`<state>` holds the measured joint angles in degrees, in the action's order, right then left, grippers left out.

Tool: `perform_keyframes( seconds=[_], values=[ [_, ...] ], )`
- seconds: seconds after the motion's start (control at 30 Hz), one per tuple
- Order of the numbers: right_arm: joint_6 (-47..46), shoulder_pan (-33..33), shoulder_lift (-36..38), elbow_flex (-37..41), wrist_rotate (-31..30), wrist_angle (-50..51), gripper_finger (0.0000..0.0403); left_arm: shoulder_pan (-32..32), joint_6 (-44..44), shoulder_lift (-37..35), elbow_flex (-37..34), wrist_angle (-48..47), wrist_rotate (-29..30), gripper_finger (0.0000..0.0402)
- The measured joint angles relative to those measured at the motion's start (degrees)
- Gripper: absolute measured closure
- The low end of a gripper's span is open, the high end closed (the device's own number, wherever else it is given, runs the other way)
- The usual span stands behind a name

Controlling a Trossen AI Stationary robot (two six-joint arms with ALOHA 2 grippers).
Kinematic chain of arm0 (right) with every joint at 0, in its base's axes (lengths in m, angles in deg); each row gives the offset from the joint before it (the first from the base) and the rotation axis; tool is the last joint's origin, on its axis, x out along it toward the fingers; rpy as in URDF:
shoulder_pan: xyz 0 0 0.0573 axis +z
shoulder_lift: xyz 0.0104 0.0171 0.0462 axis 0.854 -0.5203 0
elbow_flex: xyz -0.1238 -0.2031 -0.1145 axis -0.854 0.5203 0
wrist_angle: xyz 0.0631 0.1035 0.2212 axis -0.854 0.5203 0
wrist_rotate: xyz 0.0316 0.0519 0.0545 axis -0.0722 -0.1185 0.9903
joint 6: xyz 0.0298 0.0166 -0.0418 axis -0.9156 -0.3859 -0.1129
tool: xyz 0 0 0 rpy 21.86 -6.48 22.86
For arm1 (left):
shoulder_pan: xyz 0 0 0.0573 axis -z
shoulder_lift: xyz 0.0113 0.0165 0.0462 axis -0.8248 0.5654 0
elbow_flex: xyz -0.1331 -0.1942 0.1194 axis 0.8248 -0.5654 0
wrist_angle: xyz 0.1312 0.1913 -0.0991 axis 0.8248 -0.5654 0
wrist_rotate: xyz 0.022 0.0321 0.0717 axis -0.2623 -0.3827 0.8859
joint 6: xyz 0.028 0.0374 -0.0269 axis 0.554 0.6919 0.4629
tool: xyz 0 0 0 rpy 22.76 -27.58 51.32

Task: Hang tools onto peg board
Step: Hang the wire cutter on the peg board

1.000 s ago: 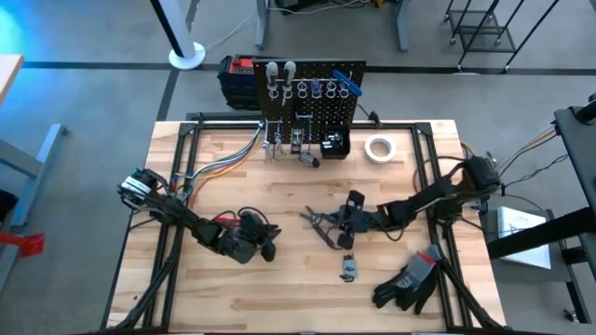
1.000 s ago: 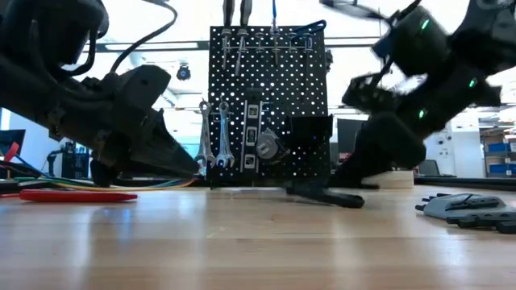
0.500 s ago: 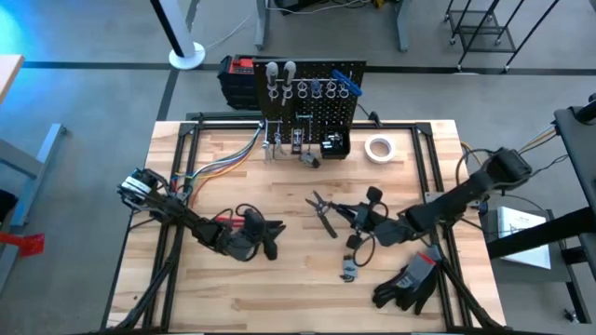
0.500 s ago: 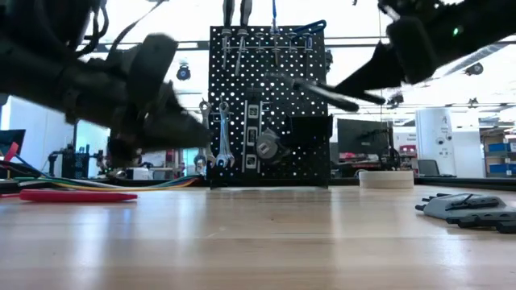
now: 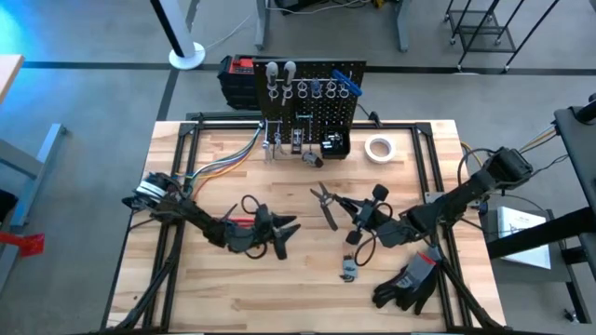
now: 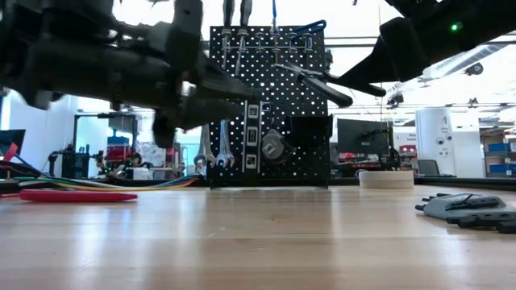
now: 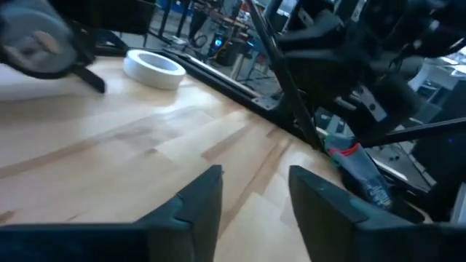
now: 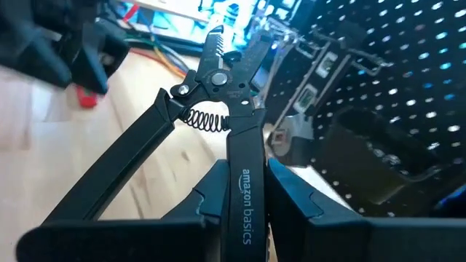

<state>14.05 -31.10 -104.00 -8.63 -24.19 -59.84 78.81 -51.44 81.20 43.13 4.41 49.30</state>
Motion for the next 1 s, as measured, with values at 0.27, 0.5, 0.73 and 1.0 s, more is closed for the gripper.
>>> perform_keyframes(
  seconds=[0.27,0.5,0.73,1.0],
  values=[
    [2.89,0.59,0.04,-0.04,-2.00,-4.45,0.0351,-4.90,3.16,8.51,10.51,0.14,-2.63,0.0196],
    [5.70,0.74,0.06,-0.07,-4.50,-6.81,0.0351,-9.32,6.53,10.80,17.17,-0.05,-14.91,0.0196],
    [6.60,1.84,0.17,-0.13,-6.58,-7.80,0.0351,-11.09,7.78,10.50,18.54,-0.78,-16.74,0.0205],
    [8.41,2.34,0.15,-0.13,-7.63,-8.69,0.0351,-11.37,7.64,10.31,18.61,-0.79,-16.63,0.0222]
  ],
)
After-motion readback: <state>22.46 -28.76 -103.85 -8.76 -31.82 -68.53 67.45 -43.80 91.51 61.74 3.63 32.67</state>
